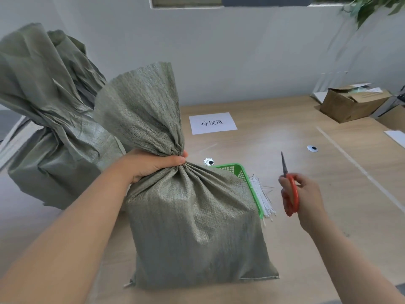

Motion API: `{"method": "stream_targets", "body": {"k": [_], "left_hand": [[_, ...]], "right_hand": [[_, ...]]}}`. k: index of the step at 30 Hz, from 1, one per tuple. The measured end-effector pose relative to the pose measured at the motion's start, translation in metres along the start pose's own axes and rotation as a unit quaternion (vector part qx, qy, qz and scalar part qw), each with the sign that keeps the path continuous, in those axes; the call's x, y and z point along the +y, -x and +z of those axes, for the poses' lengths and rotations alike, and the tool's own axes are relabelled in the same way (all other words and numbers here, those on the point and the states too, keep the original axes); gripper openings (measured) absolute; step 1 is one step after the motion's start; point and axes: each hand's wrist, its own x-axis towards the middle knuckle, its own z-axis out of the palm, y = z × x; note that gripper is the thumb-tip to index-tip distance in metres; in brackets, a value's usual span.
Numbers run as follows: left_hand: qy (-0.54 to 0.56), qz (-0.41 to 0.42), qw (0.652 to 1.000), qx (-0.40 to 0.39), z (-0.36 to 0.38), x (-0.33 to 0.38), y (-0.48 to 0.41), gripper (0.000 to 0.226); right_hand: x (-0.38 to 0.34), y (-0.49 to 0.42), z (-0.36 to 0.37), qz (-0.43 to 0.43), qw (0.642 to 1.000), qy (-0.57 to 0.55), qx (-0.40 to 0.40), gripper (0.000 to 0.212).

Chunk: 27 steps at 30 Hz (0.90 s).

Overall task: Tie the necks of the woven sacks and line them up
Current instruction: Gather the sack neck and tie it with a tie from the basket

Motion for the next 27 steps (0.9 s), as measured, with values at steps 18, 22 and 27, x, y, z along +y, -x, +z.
{"method": "stream_targets", "body": {"k": [18, 22, 27], "left_hand": [[-0.016, 0.000, 0.992, 0.123, 0.004, 0.003, 0.008, 0.066], [-0.021, 0.003, 0.993, 0.115, 0.005, 0.004, 0.010, 0.059], [-0.022, -0.015, 0.993, 0.116, 0.002, -0.001, 0.009, 0.063]], "right_hand": [[-0.124, 0.093, 0.105, 0.094, 0.931, 0.046, -0.349, 0.039], [-0.126, 0.092, 0.117, 0.091, 0.932, 0.061, -0.347, 0.040], [-0.125, 0.094, 0.120, 0.072, 0.929, 0.083, -0.353, 0.042]]}}
